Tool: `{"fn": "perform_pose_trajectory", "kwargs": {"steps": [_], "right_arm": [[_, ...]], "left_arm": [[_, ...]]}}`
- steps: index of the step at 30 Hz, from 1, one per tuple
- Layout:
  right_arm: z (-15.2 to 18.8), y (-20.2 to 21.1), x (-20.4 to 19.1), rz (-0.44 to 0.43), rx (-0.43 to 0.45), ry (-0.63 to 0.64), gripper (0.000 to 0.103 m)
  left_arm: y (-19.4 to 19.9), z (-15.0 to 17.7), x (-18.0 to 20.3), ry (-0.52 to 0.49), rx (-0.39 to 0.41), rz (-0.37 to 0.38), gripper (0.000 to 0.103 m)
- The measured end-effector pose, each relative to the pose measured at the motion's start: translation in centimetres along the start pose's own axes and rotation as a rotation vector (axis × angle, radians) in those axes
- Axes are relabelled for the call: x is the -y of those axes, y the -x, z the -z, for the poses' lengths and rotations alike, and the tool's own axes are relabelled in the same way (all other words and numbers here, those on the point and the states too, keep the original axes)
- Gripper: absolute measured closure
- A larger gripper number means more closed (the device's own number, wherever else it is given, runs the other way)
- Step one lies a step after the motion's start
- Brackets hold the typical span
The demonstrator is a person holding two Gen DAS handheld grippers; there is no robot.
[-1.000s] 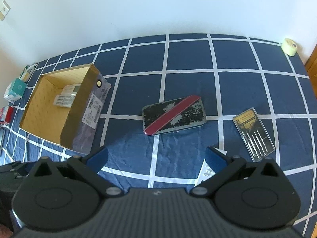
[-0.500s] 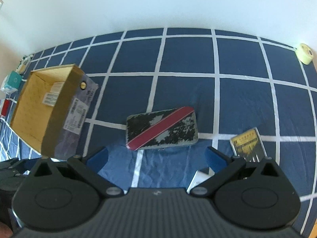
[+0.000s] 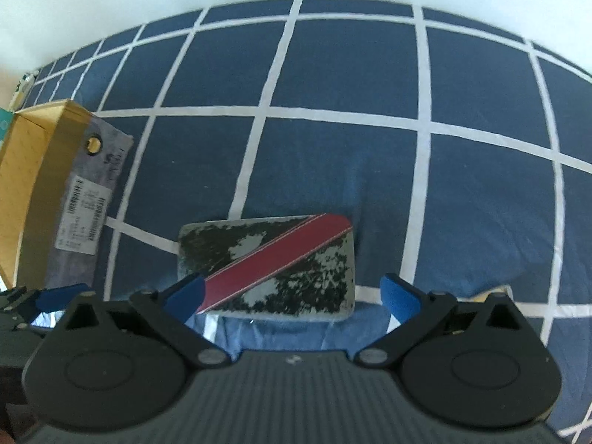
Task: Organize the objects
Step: 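Close the right gripper on the patterned case while the left gripper closes on it too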
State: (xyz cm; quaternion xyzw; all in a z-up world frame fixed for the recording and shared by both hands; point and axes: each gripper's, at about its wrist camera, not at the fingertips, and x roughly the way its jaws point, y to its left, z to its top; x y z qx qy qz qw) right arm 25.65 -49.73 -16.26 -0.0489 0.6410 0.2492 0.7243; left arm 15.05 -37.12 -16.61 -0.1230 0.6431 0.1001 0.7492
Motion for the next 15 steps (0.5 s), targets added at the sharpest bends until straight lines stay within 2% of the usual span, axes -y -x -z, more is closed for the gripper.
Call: {"fn": "perform_pose_trajectory", "kwargs": {"steps": [9, 10, 15], "right_arm": [[-1.0, -3.1, 0.6, -0.012, -0.039, -0.005, 0.009], [-1.1, -3.3, 0.6, -0.013, -0.041, 0.000, 0.015], [-1.3, -3.8, 0.8, 0.008, -0.036, 0.015, 0.028]], "left_arm": [[-2.8, -1.2, 1.2, -0.004, -0.049, 0.027, 0.002], [-3.0, -1.3, 1.3, -0.005, -0.051, 0.030, 0.003], [-3.5, -1.6, 1.7, -0.017, -0.053, 0.046, 0.007]]}}
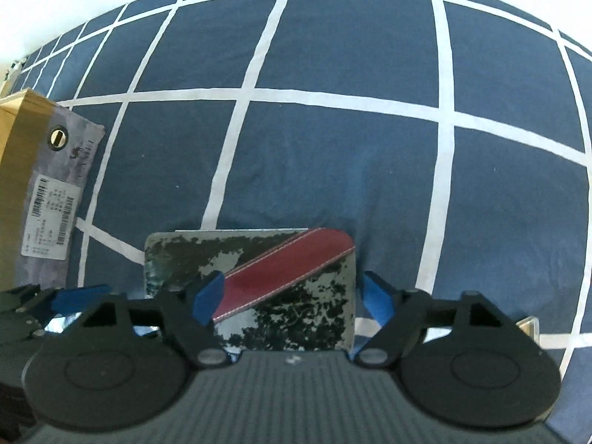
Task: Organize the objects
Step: 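Close the right gripper on the patterned case while the left gripper closes on it too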
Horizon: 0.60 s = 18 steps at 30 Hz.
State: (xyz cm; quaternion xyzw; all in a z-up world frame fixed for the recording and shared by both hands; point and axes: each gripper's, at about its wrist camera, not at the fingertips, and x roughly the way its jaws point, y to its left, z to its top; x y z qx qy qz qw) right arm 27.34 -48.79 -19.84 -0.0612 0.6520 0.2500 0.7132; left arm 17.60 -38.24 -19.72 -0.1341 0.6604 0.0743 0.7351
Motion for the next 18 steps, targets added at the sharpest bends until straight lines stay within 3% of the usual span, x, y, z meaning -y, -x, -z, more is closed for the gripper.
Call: {"fn": "perform_pose_trajectory", "kwargs": {"steps": [16, 18], "right_arm": [[-0.71, -0.80, -0.03, -0.009, -0.030, -0.002, 0.026], [-0.68, -0.77, 0.04, -0.012, -0.027, -0.002, 0.026]], "left_arm": [[-0.86, -0.56, -0.12, 0.010, 0.008, 0.051, 0.010], [-0.84, -0.61, 0.02, 0.006, 0.010, 0.066, 0.016]]}}
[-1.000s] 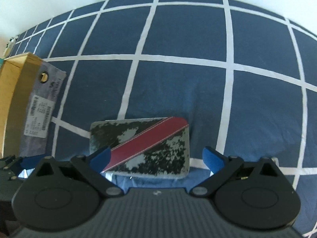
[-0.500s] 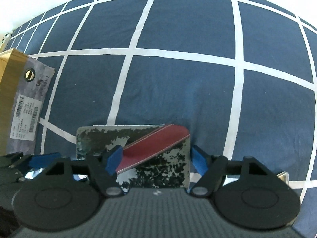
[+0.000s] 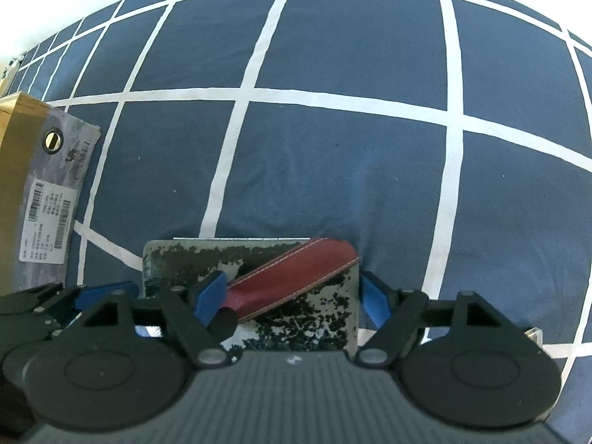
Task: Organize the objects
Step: 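Close the right gripper on the patterned case while the left gripper closes on it too, then lift the patterned case with both grippers and carry it into the box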
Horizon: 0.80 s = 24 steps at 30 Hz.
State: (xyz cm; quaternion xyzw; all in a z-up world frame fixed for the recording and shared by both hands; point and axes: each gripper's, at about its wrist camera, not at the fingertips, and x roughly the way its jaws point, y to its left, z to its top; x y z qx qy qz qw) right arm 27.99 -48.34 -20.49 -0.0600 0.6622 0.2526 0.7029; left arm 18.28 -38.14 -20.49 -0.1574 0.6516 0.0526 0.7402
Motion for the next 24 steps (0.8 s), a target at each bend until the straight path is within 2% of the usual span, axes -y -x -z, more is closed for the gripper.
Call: {"fn": "perform_pose_trajectory", "kwargs": {"steps": [2, 12, 24], "right_arm": [[0.0, 0.0, 0.0, 0.001, 0.002, -0.003, 0.026], [0.3, 0.1, 0.3, -0.009, 0.014, -0.021, 0.028], [1.2, 2.5, -0.7, -0.018, 0.066, -0.046, 0.029]], "left_arm": [[0.0, -0.1, 0.1, -0.001, -0.001, 0.019, 0.019], [0.5, -0.1, 0.7, -0.025, 0.003, -0.008, 0.025], [3.4, 0.5, 0.9, -0.054, 0.054, -0.023, 0.025]]}}
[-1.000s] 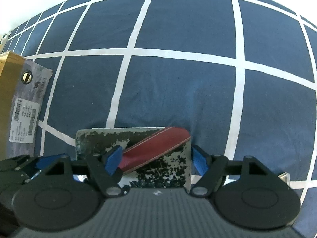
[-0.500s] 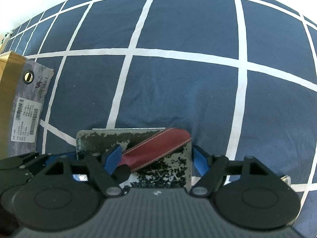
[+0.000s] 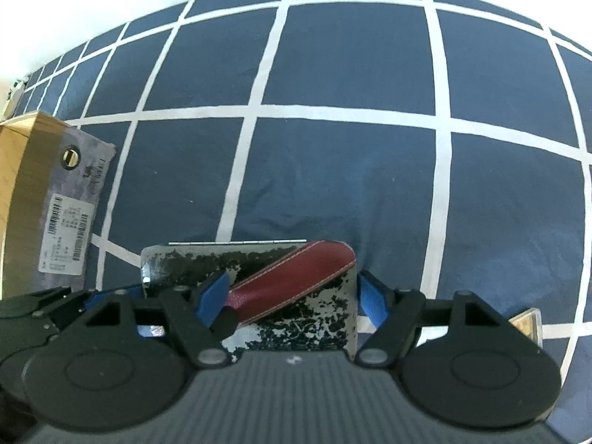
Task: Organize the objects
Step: 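Lift the patterned case with both grippers and carry it into the box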
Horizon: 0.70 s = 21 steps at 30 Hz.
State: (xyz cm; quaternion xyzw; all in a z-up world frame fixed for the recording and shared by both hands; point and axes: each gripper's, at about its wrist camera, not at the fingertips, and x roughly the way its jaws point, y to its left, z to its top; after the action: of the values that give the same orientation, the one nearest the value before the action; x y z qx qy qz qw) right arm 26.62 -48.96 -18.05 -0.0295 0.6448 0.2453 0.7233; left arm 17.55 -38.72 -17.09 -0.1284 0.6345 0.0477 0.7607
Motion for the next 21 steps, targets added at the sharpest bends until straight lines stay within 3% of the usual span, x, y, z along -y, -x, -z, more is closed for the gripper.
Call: {"fn": "perform_pose_trajectory", "kwargs": {"steps": [9, 21], "right_arm": [[1.6, 4.2, -2.0, 0.012, 0.075, 0.003, 0.029], [6.6, 9.0, -5.7, 0.033, 0.153, 0.000, 0.030]], "left_arm": [[4.4, 1.8, -0.1, -0.024, 0.068, 0.011, 0.025], [9.4, 6.7, -1.9, -0.054, 0.126, 0.028, 0.025]]}}
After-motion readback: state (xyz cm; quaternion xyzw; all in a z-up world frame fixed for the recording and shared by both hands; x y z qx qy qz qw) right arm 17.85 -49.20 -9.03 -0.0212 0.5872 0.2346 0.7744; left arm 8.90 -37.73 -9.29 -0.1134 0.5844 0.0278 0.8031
